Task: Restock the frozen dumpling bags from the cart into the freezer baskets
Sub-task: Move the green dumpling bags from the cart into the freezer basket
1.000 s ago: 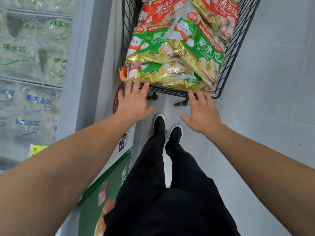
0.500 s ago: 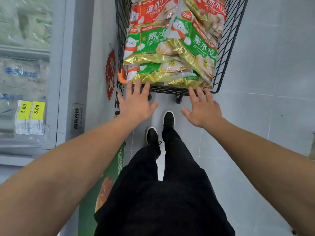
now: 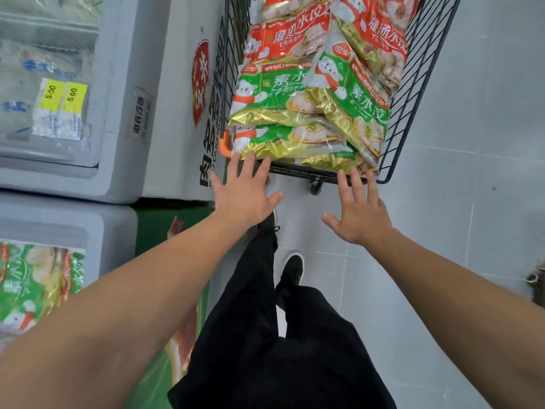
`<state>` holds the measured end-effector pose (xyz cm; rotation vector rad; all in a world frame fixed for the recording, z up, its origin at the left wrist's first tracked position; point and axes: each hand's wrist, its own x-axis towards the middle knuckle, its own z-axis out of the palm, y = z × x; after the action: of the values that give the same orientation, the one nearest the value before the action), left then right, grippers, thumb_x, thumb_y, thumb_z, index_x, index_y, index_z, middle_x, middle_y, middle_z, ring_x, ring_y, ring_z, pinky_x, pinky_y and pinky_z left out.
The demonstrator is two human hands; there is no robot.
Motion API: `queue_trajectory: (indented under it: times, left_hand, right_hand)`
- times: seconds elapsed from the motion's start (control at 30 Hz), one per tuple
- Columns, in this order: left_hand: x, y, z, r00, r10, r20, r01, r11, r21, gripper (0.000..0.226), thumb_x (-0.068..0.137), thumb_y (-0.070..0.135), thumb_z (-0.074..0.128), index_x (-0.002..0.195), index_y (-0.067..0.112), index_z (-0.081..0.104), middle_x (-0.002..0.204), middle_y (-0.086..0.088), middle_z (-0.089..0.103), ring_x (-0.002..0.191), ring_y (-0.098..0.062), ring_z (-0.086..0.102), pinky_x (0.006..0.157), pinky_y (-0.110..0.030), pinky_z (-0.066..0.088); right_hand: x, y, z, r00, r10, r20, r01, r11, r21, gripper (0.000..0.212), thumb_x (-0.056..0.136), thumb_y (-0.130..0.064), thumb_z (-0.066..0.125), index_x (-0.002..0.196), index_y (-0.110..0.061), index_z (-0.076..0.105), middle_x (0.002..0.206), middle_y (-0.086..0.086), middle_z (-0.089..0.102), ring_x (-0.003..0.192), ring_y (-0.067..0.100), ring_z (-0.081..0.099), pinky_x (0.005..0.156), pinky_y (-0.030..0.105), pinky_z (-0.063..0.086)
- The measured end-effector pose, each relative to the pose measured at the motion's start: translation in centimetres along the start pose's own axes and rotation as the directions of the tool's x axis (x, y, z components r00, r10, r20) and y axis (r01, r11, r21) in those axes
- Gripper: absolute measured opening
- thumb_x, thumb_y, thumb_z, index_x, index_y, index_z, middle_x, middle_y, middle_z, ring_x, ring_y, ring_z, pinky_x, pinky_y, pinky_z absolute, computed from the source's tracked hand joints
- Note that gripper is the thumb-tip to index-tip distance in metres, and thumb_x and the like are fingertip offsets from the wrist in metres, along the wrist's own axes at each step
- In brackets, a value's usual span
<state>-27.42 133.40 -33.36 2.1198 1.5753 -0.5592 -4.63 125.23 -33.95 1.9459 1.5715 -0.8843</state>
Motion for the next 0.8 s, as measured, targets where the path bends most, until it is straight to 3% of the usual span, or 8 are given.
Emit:
queue_trajectory:
  times: [0.27, 0.53, 0.8]
  left_hand:
    - [-6.7, 1.6, 4.8, 0.999, -0.014, -0.051, 0.014, 1.000, 0.005, 0.081, 0.090, 0.067, 0.046, 0.154, 0.031, 0.013, 0.164, -0.001, 0.008, 0.150, -0.033, 0.002, 0.109, -0.074, 0.021]
    - [-12.9, 1.7, 9.1, 0.998, -0.004, -0.071, 0.003, 1.000, -0.017, 0.074, 0.089, 0.064, 0.048, 0.151, 0.034, 0.019, 0.161, 0.001, 0.013, 0.148, -0.032, 0.008, 0.109, -0.073, 0.023]
    - [-18.4, 0.6, 13.0, 0.996, 0.009, -0.084, -0.010, 1.000, -0.013, 0.071, 0.090, 0.061, 0.049, 0.149, 0.033, 0.022, 0.159, 0.001, 0.015, 0.145, -0.032, 0.012, 0.107, -0.072, 0.025]
  right_hand:
    - [-4.5, 0.3, 6.2, 0.995, 0.039, 0.097, -0.036, 0.999, -0.038, 0.113, 0.082, -0.082, 0.039, 0.117, -0.033, -0.057, 0.135, -0.001, -0.059, 0.135, 0.040, -0.047, 0.118, 0.056, 0.015]
    - [-10.2, -0.1, 10.4, 0.989, 0.063, 0.135, -0.058, 0.997, -0.041, 0.116, 0.080, -0.085, 0.038, 0.115, -0.030, -0.058, 0.150, 0.005, -0.049, 0.134, 0.043, -0.046, 0.117, 0.055, 0.020]
    - [-14.4, -0.9, 15.1, 0.985, 0.038, 0.171, -0.029, 0.998, -0.052, 0.121, 0.079, -0.082, 0.047, 0.115, -0.033, -0.058, 0.141, 0.000, -0.058, 0.133, 0.040, -0.048, 0.118, 0.057, 0.015]
